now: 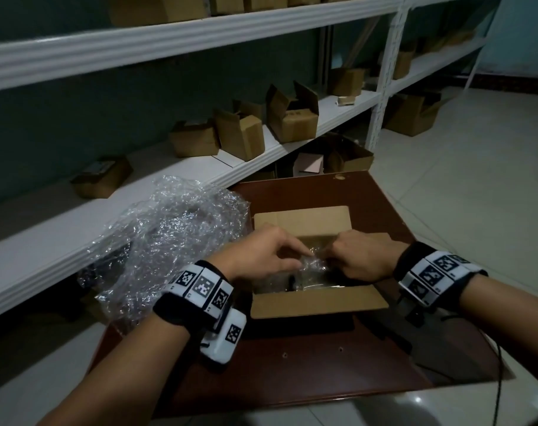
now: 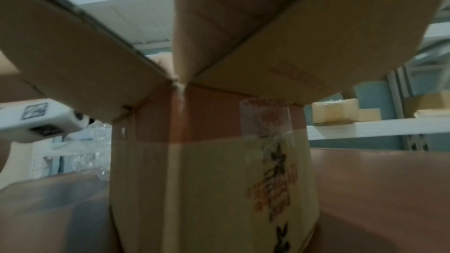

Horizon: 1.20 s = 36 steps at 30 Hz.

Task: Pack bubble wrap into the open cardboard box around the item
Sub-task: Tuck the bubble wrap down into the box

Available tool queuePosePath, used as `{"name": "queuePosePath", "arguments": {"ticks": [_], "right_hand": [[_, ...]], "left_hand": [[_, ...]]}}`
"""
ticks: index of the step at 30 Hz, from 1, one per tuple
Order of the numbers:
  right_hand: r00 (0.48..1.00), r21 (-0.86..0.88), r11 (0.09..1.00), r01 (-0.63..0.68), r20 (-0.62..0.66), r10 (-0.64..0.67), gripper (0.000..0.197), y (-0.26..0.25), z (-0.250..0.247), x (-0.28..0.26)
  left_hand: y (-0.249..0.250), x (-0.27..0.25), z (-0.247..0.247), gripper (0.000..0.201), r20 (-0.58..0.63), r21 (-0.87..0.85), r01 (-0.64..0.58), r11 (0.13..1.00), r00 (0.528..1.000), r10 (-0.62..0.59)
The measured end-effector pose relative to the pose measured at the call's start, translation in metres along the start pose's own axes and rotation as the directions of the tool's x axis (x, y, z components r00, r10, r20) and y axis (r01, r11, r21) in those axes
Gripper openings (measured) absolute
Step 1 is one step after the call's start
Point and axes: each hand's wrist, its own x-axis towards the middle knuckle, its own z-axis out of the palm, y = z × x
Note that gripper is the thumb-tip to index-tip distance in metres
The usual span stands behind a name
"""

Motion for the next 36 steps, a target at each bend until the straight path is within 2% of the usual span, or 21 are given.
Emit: {"name": "queuePosePath", "arguments": {"ticks": [3,7,9,12,14,18,20,22,27,29,31,36], "right_hand": [[1.0,0.099,0.995,0.003,-0.02,-0.001,0.016,-0.007,-0.005,-0.007],[0.988,0.141,0.988,0.063,-0.15,-0.042,0.032,-0.009,-0.017,-0.025],[0.958,0.097,0.988,0.118,-0.273,-0.088,0.034,-0.008,-0.024,-0.031],[0.924,-0.01,0.996,0.085,-0.374,-0.082,0.035,-0.012,-0.036,-0.034],[0.936,-0.03,0.997,0.072,-0.344,-0.078,0.03,-0.018,-0.041,-0.036],[0.998,-0.125,0.992,-0.021,-0.066,0.013,0.018,-0.029,-0.039,-0.035],[0.994,-0.136,0.986,-0.098,0.032,0.104,0.021,-0.031,-0.035,-0.027],[0.987,-0.133,0.983,-0.129,0.078,0.14,0.018,-0.033,-0.029,-0.017],[0.969,-0.067,0.987,-0.147,0.189,0.158,0.007,-0.035,-0.029,-0.006],[0.963,-0.051,0.989,-0.14,0.227,0.148,0.016,-0.03,-0.031,-0.006],[0.97,-0.021,0.993,-0.112,0.215,0.114,0.021,-0.026,-0.027,-0.007],[0.998,-0.027,0.998,-0.062,0.01,0.062,0.016,-0.019,-0.006,-0.009]], "left_hand": [[-0.005,0.003,0.01,0.037,0.116,0.11,0.035,0.993,0.992,-0.048],[-0.007,0.007,0.017,0.039,0.126,0.252,0.029,0.967,0.99,-0.062],[-0.007,0.01,0.021,0.041,0.185,0.344,0.031,0.938,0.978,-0.1],[-0.004,0.016,0.024,0.043,0.258,0.365,0.06,0.929,0.952,-0.163],[-0.002,0.018,0.024,0.045,0.274,0.332,0.075,0.94,0.946,-0.172],[-0.004,0.019,0.025,0.048,0.279,0.341,0.089,0.936,0.941,-0.191],[-0.005,0.019,0.027,0.05,0.283,0.361,0.094,0.928,0.937,-0.205],[-0.005,0.019,0.027,0.05,0.279,0.371,0.094,0.924,0.938,-0.207],[-0.003,0.019,0.027,0.053,0.283,0.386,0.099,0.917,0.933,-0.22],[-0.004,0.02,0.028,0.059,0.276,0.394,0.09,0.915,0.938,-0.211],[-0.008,0.021,0.028,0.066,0.27,0.38,0.083,0.921,0.943,-0.196],[-0.012,0.023,0.025,0.061,0.281,0.306,0.082,0.948,0.944,-0.172]]}}
